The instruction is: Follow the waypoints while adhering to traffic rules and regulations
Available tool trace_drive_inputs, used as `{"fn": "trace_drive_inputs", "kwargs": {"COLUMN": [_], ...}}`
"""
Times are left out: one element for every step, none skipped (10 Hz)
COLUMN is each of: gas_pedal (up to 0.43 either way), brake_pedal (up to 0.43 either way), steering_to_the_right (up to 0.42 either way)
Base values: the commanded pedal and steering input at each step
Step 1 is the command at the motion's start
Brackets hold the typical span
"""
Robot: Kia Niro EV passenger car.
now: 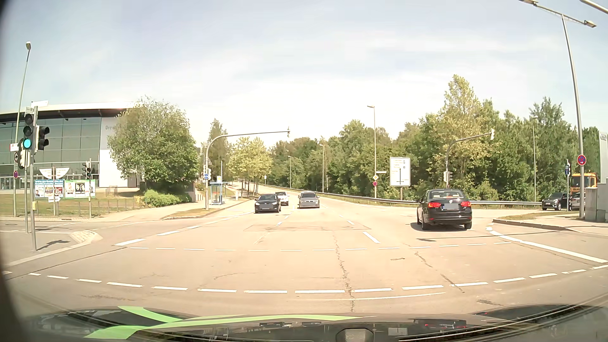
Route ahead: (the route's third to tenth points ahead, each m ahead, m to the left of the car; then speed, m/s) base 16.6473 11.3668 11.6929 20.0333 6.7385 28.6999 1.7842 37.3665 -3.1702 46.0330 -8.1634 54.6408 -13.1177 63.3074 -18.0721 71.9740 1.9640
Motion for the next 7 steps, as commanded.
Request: {"fn": "trace_drive_inputs", "kwargs": {"gas_pedal": [0.000,0.000,0.000,0.000,0.000,0.000,0.000], "brake_pedal": [0.000,0.000,0.000,0.000,0.000,0.000,0.000], "steering_to_the_right": [0.000,0.000,0.000,0.000,0.000,0.000,0.000]}}
